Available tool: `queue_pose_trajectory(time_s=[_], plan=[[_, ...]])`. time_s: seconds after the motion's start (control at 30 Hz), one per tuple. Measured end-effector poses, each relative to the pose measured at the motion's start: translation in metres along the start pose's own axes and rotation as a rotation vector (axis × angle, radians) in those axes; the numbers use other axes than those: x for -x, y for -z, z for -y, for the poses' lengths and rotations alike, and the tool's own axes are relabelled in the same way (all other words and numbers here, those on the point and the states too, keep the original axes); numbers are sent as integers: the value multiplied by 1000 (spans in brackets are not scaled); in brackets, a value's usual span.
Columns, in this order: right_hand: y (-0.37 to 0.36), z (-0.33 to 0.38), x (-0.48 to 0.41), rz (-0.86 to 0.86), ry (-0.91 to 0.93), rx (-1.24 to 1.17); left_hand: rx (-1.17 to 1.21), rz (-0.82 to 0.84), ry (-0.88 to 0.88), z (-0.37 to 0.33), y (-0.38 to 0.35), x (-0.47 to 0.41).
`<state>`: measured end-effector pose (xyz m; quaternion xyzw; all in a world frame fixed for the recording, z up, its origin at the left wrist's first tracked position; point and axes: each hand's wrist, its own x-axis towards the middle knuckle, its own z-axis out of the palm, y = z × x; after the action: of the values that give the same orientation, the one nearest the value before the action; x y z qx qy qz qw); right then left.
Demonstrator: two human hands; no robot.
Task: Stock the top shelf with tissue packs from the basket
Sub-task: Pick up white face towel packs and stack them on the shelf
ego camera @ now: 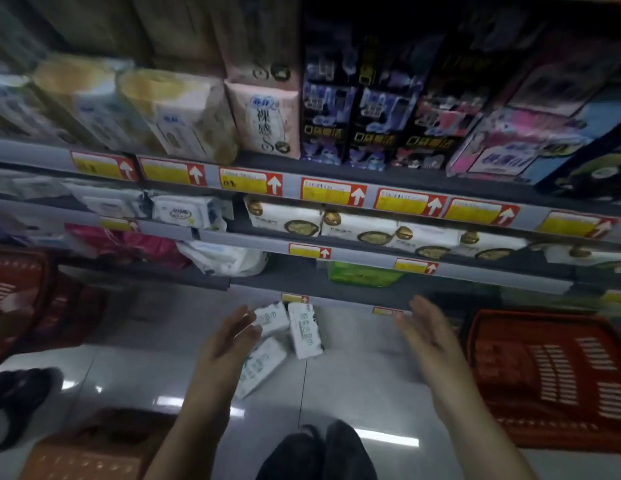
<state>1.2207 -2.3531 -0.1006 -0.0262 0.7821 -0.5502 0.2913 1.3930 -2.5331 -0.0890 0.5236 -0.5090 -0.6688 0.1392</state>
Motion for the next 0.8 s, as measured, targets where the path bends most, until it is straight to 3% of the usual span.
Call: queue_pose_trajectory(time_s=[0.4,0.8], plan=[[-36,-132,-54,25,-179,123,-111,32,133,105,-5,-70],[-57,-257,-85,54,-324,206,-26,-41,286,216,-16,-120]])
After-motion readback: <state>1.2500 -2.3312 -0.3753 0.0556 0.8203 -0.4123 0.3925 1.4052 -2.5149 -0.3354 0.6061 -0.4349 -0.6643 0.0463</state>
